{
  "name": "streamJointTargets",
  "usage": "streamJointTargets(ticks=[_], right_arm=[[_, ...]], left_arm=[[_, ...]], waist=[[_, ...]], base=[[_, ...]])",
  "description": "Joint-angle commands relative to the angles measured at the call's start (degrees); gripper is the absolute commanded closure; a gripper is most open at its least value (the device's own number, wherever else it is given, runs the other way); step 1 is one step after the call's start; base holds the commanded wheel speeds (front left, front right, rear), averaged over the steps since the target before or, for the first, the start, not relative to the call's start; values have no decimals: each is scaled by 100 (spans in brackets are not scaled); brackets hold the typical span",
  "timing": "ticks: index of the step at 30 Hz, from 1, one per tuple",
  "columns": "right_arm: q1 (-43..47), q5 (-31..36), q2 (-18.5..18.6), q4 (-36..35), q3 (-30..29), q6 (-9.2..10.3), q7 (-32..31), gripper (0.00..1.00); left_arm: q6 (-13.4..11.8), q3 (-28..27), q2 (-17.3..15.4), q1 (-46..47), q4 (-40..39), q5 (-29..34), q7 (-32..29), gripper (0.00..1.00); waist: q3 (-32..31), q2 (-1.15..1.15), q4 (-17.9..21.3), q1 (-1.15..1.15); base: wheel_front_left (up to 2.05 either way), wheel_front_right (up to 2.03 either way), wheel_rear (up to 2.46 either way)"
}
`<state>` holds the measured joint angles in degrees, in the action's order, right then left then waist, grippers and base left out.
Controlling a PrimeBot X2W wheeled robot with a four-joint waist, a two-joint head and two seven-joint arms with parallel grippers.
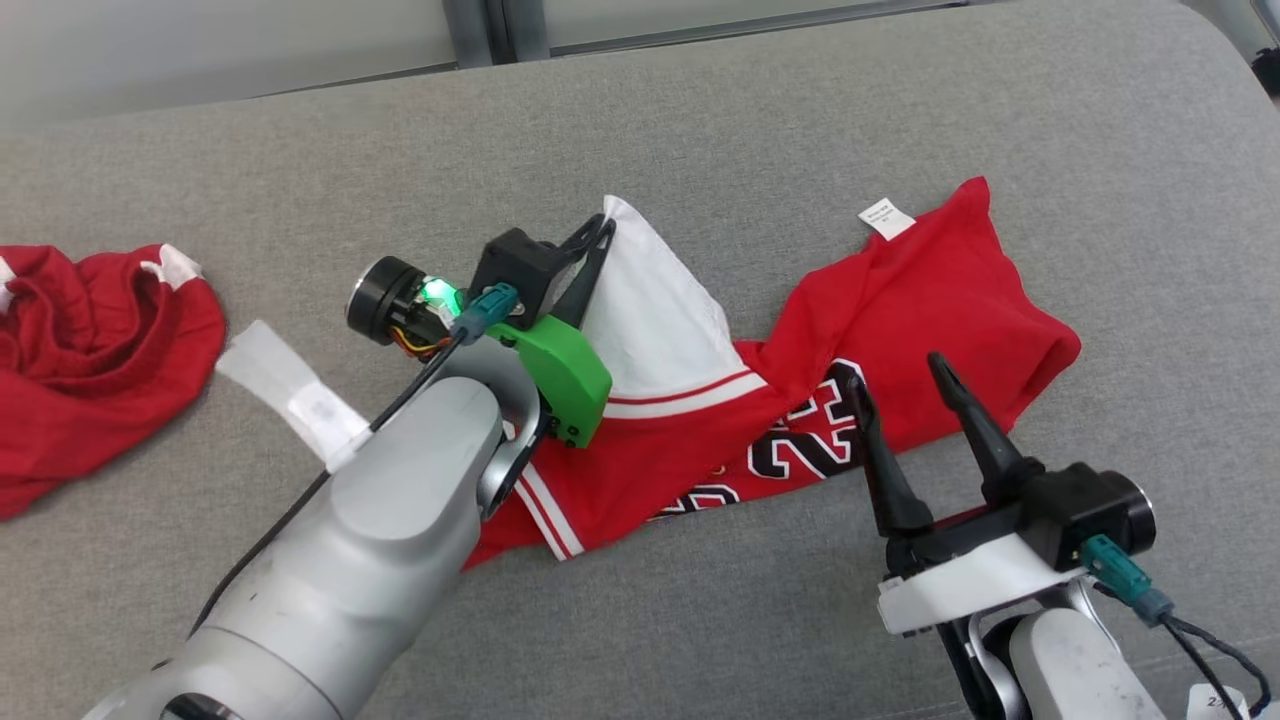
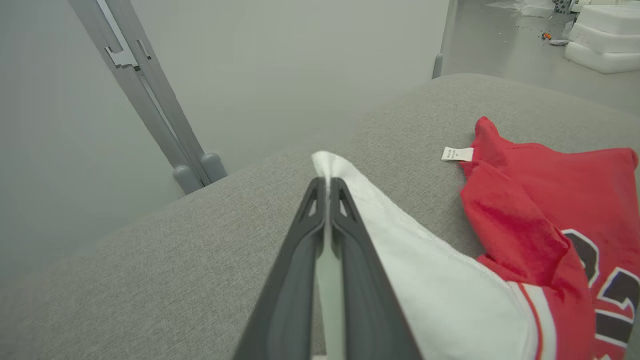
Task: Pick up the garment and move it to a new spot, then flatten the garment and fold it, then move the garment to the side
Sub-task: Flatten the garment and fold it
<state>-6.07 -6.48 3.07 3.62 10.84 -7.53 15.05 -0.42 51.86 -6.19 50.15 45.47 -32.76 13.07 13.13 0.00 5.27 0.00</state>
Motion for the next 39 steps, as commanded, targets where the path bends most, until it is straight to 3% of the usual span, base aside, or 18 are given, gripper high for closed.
streamJointTargets(ticks=[1,5,12,17,21,28,39], right_arm=[[-88,-139,47,-45,-40,8,20,0],[-354,-758,209,206,-99,8,20,0],[-1314,-1811,999,1332,154,7,19,0],[-2204,-2594,1726,2241,400,8,-764,0],[-2801,-2829,2268,2703,531,8,-1547,0],[-3354,-3051,2767,3224,535,7,-2315,0],[-4171,-2868,2795,4039,834,8,-3058,0]], left_arm=[[-74,-55,-142,-153,-137,-46,56,100],[-272,-241,-528,-570,-932,-117,145,100],[-768,-432,-1308,-1670,-2593,-264,102,100],[-1130,-574,-1752,-2180,-3471,-365,-15,100],[-1279,-644,-1998,-2357,-3887,-403,-122,100],[-1360,-694,-2133,-2403,-4058,-420,-153,100],[-1326,-676,-2215,-2286,-4124,-382,-172,100]], waist=[[-6,0,-55,0],[51,0,-150,0],[179,0,-424,0],[314,0,-662,0],[457,0,-891,0],[658,0,-1184,0],[955,0,-1360,0]], base=[[0,0,0],[0,0,0],[0,0,0],[0,0,0],[0,0,0],[0,0,0],[0,0,0]])
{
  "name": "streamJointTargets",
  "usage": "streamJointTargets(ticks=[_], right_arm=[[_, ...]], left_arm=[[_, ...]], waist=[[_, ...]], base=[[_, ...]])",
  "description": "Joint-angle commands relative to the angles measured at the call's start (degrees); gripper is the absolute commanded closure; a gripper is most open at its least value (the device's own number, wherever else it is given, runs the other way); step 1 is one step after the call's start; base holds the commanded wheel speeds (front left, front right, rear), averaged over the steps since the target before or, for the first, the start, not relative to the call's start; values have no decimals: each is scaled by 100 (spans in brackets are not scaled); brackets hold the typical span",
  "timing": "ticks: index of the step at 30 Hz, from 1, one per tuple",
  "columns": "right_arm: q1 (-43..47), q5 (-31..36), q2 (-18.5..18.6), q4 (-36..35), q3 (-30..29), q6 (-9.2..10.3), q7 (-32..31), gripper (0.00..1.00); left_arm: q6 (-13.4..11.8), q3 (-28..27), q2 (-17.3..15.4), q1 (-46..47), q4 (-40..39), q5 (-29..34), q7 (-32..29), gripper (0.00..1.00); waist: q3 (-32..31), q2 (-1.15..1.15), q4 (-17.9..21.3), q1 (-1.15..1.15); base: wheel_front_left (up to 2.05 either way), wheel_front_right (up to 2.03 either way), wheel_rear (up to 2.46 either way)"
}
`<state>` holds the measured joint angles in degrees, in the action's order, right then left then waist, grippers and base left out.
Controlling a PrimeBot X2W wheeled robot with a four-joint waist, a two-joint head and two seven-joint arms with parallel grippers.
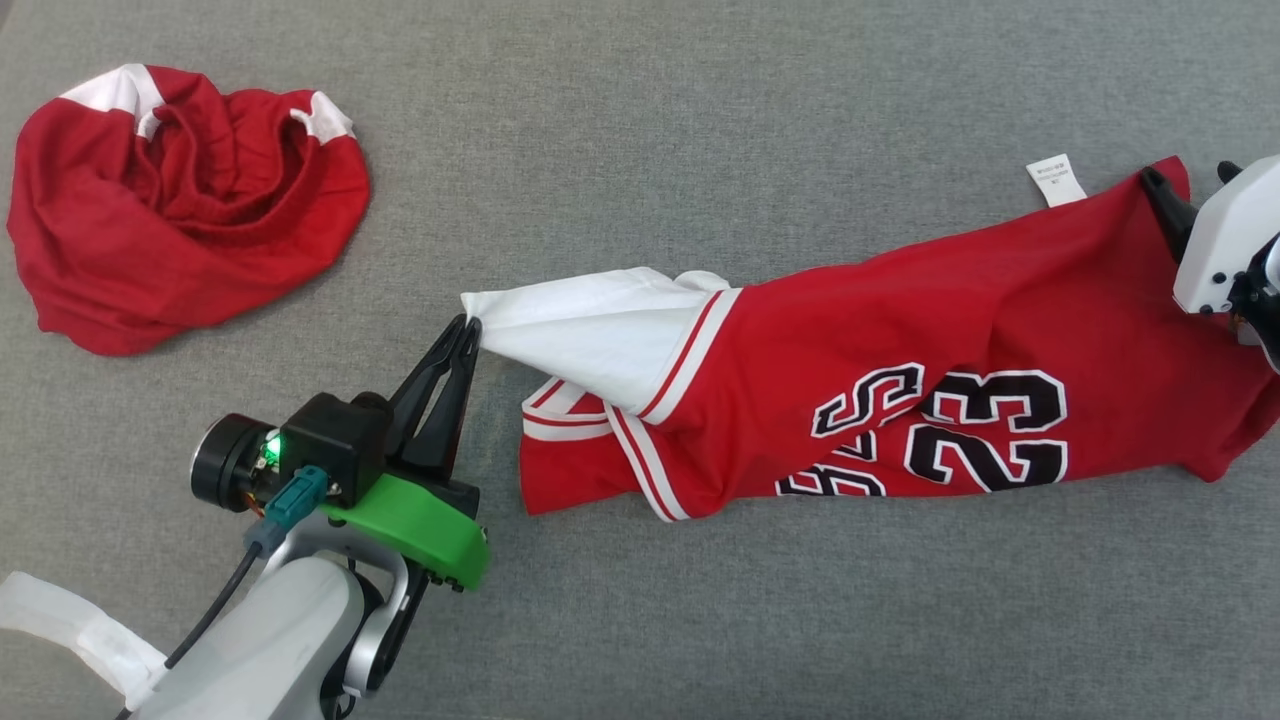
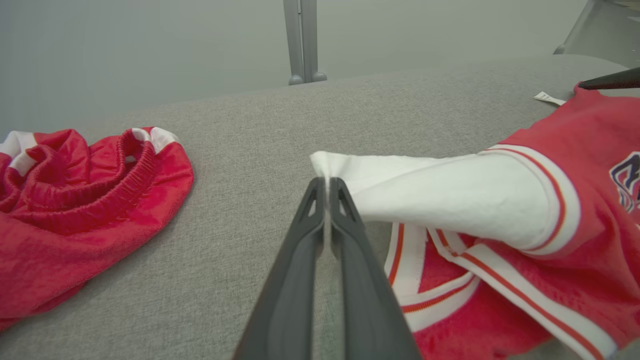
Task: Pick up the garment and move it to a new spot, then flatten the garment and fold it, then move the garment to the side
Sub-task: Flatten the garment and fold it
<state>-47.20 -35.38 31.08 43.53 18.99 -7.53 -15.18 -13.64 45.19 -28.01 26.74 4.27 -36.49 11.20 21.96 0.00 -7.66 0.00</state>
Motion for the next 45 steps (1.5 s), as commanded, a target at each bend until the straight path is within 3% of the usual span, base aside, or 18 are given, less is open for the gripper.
streamJointTargets(ticks=[1,5,6,7,8,9,14,20,24,29,34,38,41,45], right_arm=[[-114,51,-17,126,61,8,-115,0],[-309,161,-64,358,259,8,-315,0],[-316,160,-90,410,313,8,-364,12],[-322,143,-114,438,369,8,-399,53],[-331,148,-112,435,424,7,-388,82],[-332,153,-101,441,488,7,-398,100],[-534,142,6,270,638,9,11,100],[-920,-16,125,-21,580,9,616,100],[-1424,48,164,-143,448,9,956,100],[-2334,322,73,-210,348,9,1161,100],[-3445,786,43,-151,334,9,1306,100],[-4351,1308,-5,49,236,9,1641,100],[-4982,1798,-76,248,177,9,2078,100],[-5611,2269,-144,461,127,9,2568,100]], left_arm=[[4,0,-25,73,-3,0,15,100],[26,51,37,125,15,18,-7,100],[30,60,47,134,26,18,-13,100],[35,70,59,136,36,16,-15,100],[32,76,72,143,42,13,-14,100],[31,82,79,147,51,10,-13,100],[13,26,5,244,41,81,66,100],[99,-203,-387,862,-224,333,-24,100],[262,-535,-765,1658,-466,339,-327,100],[654,-865,-958,2969,-360,302,-758,100],[1188,-856,-830,4564,338,667,-981,100],[1475,-793,-581,5956,1280,1199,-680,100],[1512,-714,-372,6939,2031,1714,-190,100],[1323,-686,-122,7842,2601,2212,272,100]], waist=[[93,0,-89,0],[131,0,-165,0],[132,0,-180,0],[128,0,-193,0],[124,0,-203,0],[117,0,-210,0],[35,0,-175,0],[-47,0,-77,0],[8,0,52,0],[275,0,194,0],[734,0,303,0],[1160,0,403,0],[1412,0,506,0],[1752,0,572,0]], base=[[0,0,0],[0,0,0],[0,0,0],[0,0,0],[0,0,0],[0,0,0],[0,0,0],[0,0,0],[0,0,0],[0,0,0],[0,0,0],[0,0,0],[0,0,0],[0,0,0]])
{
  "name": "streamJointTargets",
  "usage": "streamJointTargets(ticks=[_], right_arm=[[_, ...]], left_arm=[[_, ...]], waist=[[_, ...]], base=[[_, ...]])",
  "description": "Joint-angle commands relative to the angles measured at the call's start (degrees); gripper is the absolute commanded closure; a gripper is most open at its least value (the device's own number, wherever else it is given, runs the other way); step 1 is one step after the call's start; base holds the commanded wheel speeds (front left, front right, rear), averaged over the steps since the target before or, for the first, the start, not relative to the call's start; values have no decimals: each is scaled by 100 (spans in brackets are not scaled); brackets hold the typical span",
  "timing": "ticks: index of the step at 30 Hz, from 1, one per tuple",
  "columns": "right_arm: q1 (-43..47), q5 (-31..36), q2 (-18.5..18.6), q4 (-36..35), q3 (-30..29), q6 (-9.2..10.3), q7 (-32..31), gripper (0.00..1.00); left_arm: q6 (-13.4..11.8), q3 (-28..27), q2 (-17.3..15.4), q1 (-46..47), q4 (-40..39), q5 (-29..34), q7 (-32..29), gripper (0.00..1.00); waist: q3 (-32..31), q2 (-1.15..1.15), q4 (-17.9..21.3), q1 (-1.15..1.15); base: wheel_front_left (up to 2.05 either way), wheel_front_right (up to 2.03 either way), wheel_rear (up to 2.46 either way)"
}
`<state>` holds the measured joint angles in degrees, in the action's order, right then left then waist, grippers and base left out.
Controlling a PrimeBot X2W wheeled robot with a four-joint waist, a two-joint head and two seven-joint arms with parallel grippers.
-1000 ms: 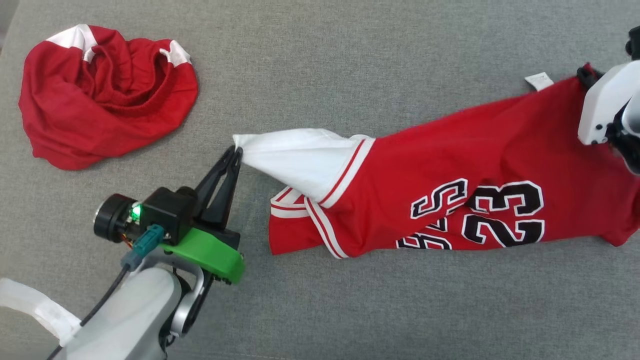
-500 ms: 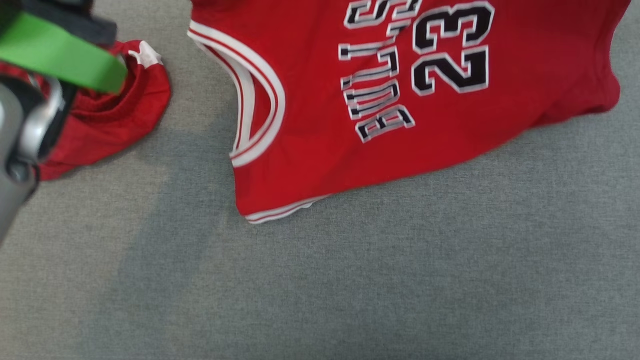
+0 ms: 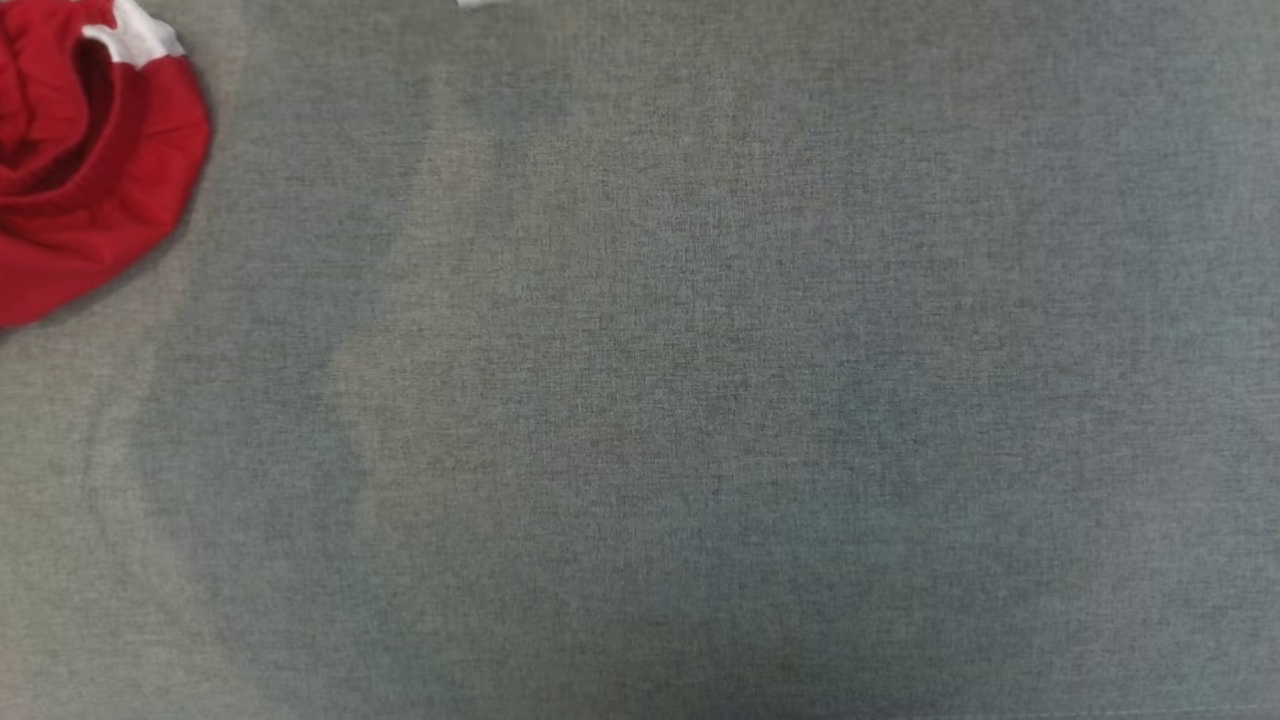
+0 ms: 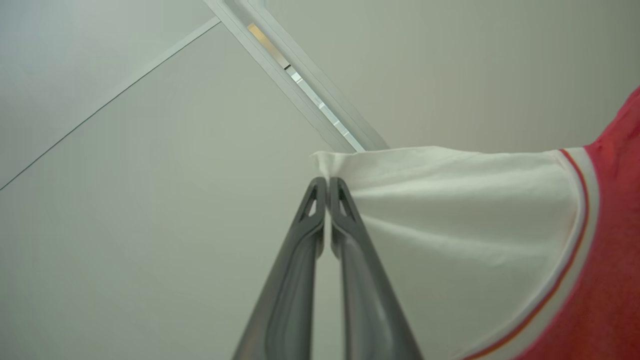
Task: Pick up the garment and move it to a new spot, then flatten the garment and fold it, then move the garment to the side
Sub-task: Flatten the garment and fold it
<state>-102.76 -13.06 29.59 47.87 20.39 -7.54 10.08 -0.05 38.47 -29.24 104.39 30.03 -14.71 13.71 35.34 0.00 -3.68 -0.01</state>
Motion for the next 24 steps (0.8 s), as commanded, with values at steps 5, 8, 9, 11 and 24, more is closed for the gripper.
streamJointTargets(ticks=[5,8,9,11,24], right_arm=[[-443,334,-15,121,42,10,389,100],[-202,321,-30,114,63,10,479,100],[-35,281,-49,89,71,10,497,100],[225,195,-43,-37,57,10,514,100],[4534,-338,259,-2811,-1253,10,517,100]], left_arm=[[-218,-190,160,405,-168,319,150,100],[-194,-313,98,-169,-575,264,135,100],[-167,-375,69,-411,-742,240,136,100],[-160,-507,23,-791,-1052,198,139,100],[67,-1518,97,-5460,-3326,-42,143,100]], waist=[[841,0,112,1],[980,0,59,1],[991,0,47,1],[988,0,17,1],[-165,0,-110,1]], base=[[0,0,0],[0,0,0],[0,0,0],[0,0,0],[0,0,0]])
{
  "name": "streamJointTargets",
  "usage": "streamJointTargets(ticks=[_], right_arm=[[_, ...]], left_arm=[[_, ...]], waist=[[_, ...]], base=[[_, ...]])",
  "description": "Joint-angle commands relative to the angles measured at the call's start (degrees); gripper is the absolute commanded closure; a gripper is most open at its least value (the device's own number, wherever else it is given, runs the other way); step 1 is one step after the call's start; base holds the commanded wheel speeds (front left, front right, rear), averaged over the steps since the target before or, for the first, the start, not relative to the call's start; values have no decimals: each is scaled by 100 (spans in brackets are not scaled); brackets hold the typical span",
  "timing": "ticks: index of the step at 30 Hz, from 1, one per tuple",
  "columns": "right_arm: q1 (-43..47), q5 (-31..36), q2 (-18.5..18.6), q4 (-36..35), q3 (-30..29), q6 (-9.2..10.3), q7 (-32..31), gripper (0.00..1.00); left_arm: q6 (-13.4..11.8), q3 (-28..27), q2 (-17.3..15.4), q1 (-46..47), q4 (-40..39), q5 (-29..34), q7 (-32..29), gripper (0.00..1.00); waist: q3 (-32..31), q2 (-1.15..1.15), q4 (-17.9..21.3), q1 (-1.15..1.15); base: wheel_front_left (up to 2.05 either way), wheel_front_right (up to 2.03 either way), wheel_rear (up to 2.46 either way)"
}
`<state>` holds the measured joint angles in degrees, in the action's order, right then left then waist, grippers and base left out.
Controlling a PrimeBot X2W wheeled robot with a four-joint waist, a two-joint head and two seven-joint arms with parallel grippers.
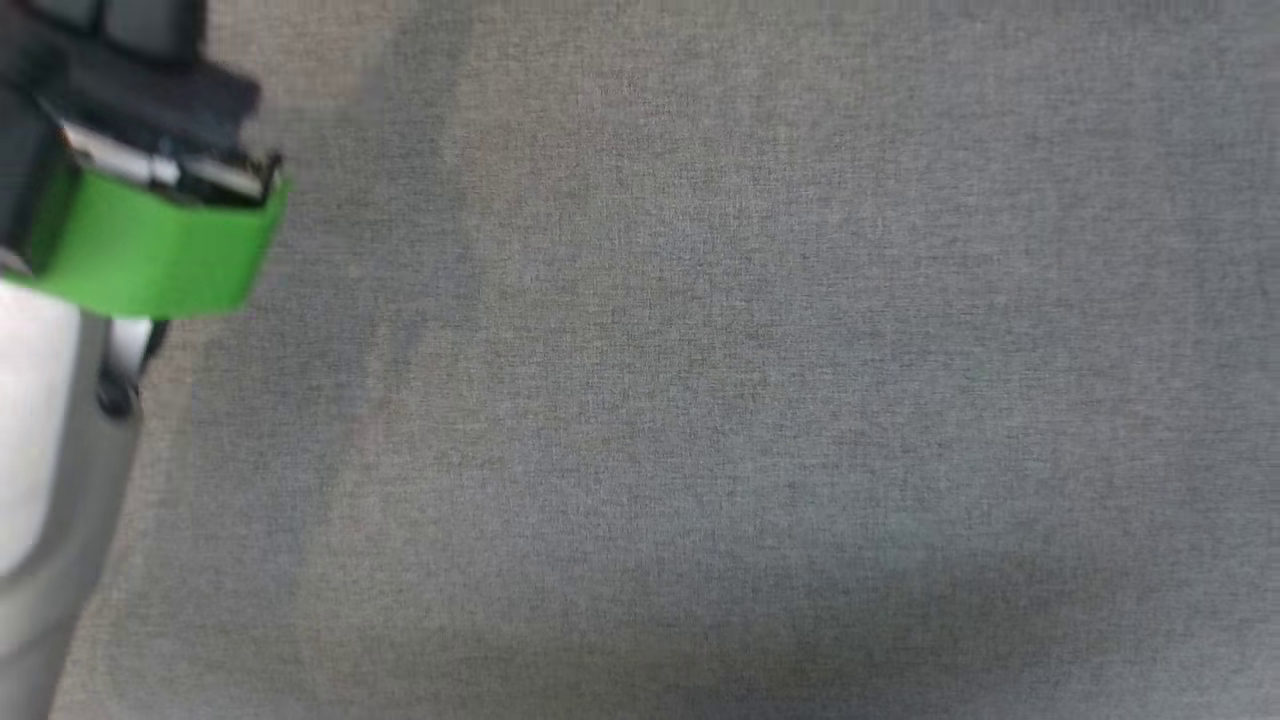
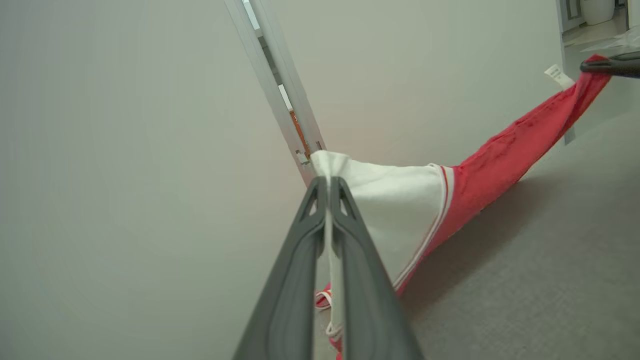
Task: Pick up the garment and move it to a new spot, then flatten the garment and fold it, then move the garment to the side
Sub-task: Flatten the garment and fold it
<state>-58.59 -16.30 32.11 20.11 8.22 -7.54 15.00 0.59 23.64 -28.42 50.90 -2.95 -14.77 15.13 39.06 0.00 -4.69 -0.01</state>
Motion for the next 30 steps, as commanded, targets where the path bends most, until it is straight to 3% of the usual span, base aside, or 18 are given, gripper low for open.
streamJointTargets(ticks=[1,5,9,18,23,30], right_arm=[[538,-17,-56,-267,-260,10,25,100],[1922,-26,-328,-870,-779,10,24,100],[2986,-199,-590,-1103,-923,10,22,100],[4346,-552,-778,-1553,-980,10,23,100],[4987,-611,-813,-1922,-1039,10,23,100],[5559,-415,-866,-2173,-1266,10,23,100]], left_arm=[[24,-116,49,-543,-109,-66,0,100],[95,-333,247,-1902,-326,-174,0,100],[170,-497,501,-3063,-493,-265,0,100],[294,-727,980,-4766,-837,-152,1,100],[308,-799,1066,-5375,-1054,-17,1,100],[439,-627,865,-5850,-1375,82,-3,100]], waist=[[-686,0,-5,1],[-1155,0,50,1],[-1549,0,163,1],[-2011,0,286,1],[-2023,0,328,1],[-2050,0,445,1]], base=[[0,0,0],[0,0,0],[0,0,0],[0,0,0],[0,0,0],[0,0,0]])
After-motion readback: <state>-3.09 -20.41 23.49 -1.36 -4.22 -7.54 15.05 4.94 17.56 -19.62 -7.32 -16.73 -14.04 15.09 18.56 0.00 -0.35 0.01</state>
